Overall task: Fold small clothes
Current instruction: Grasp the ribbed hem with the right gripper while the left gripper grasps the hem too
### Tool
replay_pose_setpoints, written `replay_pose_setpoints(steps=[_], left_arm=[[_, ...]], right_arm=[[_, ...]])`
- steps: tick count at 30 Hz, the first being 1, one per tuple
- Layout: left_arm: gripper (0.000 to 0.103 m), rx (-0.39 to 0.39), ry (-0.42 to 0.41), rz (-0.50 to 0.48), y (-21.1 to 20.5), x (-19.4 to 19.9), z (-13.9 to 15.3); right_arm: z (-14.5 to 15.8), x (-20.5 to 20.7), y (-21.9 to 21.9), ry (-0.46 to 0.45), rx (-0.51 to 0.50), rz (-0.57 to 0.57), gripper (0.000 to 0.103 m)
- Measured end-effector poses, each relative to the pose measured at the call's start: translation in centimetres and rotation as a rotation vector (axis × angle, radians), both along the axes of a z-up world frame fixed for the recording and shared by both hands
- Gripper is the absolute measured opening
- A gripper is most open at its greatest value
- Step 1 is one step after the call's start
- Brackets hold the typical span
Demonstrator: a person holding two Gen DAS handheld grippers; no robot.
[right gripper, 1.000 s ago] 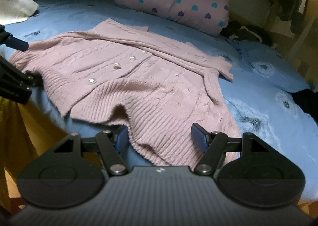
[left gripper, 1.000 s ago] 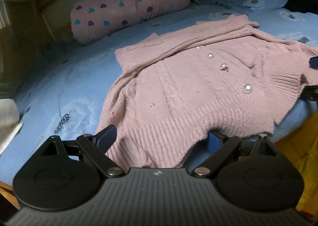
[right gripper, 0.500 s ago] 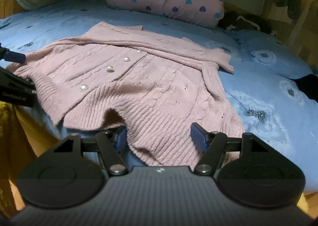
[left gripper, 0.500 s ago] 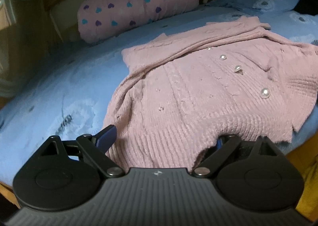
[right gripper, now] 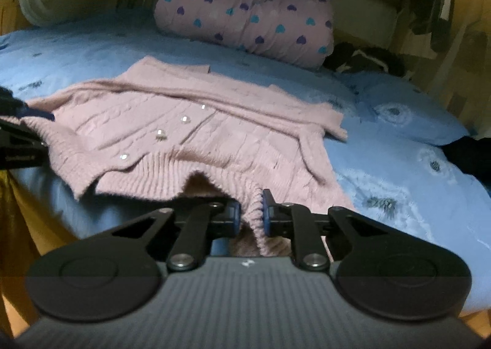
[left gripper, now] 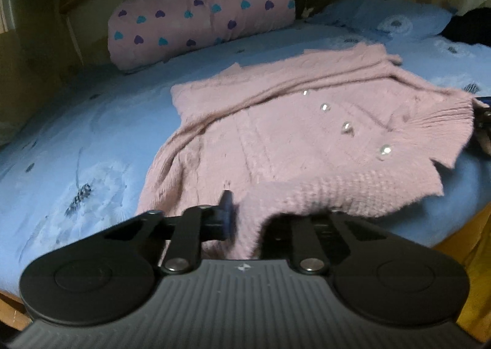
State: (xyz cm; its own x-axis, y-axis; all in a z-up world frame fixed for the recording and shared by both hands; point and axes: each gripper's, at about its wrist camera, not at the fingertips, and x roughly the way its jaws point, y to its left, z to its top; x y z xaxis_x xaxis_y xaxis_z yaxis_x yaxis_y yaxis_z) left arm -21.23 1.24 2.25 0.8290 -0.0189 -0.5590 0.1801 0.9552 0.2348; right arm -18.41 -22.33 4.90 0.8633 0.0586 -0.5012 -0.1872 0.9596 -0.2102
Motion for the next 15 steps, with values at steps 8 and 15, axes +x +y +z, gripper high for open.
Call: replay_pose_setpoints(steps=[8,15], left_arm=[[0.009,-0.041,-0.077,-0.001,-0.5,0.3,3.8],[0.008,-0.011,-0.163,-0.018,-1.7,2.2,6.7]], right_arm=[[2.2,0.3,0.3,-0.086,-0.021,-0.008,0.014],[4.5,1.5,0.3,-0.17,-0.049,-0.007,0.014]])
